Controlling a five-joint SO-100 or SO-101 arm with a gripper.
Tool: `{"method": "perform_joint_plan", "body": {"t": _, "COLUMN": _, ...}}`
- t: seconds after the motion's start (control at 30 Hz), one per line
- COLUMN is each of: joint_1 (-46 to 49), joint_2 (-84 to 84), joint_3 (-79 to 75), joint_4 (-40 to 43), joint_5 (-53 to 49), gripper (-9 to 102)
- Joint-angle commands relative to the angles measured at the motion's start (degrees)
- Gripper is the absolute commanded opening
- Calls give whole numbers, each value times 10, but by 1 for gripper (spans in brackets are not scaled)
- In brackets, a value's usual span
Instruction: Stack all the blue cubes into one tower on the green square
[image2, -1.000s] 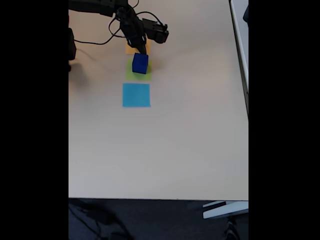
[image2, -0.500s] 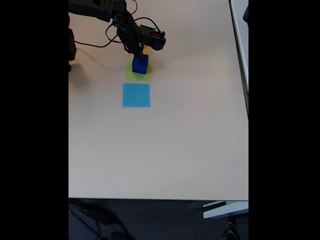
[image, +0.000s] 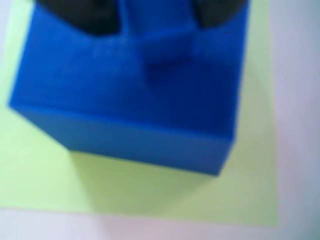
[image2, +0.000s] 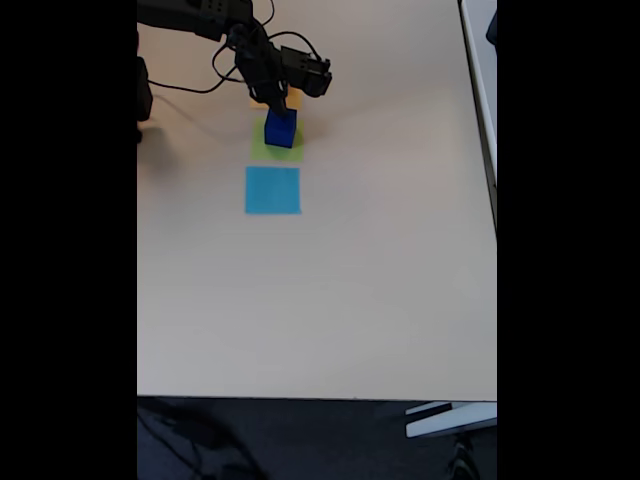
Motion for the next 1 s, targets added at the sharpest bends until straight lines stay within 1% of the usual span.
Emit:
{"method": "perform_joint_plan", "body": {"t": 0.0, "joint_1": -3, "joint_2": 41, "joint_3": -3, "joint_4": -9, "joint_5": 5, "gripper": 10}}
{"method": "perform_joint_plan", "body": {"t": 0.33, "joint_1": -11, "joint_2": 43, "joint_3": -18, "joint_4": -9, "joint_5": 12, "gripper": 20}}
{"method": "perform_joint_plan", "body": {"t": 0.53, "joint_1": -43, "joint_2": 39, "joint_3": -106, "joint_4": 5, "joint_5": 46, "gripper": 23}}
{"method": "perform_joint_plan", "body": {"t": 0.77, "joint_1": -108, "joint_2": 4, "joint_3": -214, "joint_4": -4, "joint_5": 127, "gripper": 24}}
{"method": "perform_joint_plan", "body": {"t": 0.97, "joint_1": -162, "joint_2": -19, "joint_3": -223, "joint_4": -10, "joint_5": 229, "gripper": 23}}
